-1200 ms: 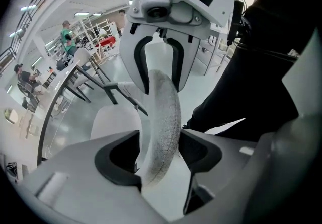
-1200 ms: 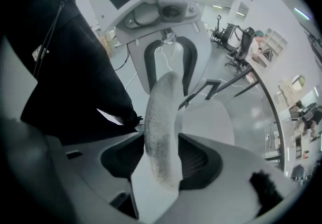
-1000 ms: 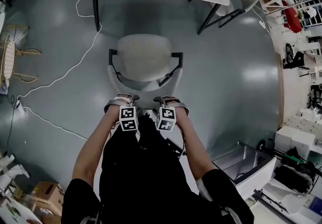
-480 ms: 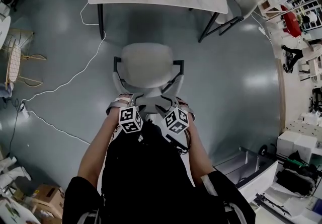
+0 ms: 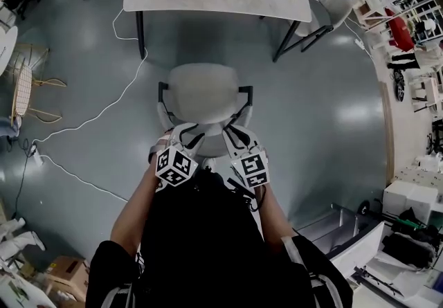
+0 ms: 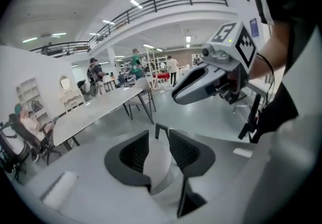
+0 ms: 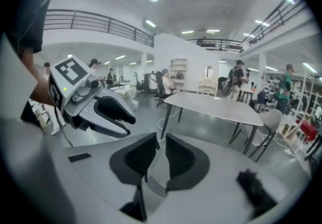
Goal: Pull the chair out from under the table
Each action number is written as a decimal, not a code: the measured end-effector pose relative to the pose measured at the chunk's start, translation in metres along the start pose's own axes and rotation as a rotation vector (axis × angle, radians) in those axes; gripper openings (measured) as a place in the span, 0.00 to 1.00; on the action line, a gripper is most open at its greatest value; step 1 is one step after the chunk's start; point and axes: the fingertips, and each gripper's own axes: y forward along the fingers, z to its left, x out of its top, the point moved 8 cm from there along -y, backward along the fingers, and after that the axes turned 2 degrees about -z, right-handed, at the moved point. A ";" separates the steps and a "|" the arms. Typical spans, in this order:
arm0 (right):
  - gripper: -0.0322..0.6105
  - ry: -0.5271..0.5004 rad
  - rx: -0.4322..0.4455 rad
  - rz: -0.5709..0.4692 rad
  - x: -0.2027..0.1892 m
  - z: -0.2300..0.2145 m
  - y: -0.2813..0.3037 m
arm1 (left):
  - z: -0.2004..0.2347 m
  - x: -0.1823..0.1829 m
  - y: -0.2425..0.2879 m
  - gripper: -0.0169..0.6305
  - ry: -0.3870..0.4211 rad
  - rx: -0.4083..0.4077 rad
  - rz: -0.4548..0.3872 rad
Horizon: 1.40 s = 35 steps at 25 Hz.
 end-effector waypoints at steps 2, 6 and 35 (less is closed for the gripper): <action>0.14 0.057 -0.053 -0.059 0.010 -0.006 -0.008 | 0.006 0.008 -0.007 0.21 -0.058 0.050 -0.043; 0.11 0.159 -0.148 -0.162 0.026 -0.015 -0.023 | 0.015 0.017 -0.020 0.19 -0.176 0.104 -0.123; 0.07 0.191 -0.275 -0.390 0.075 0.002 -0.068 | 0.023 0.083 -0.108 0.04 -0.224 0.365 -0.472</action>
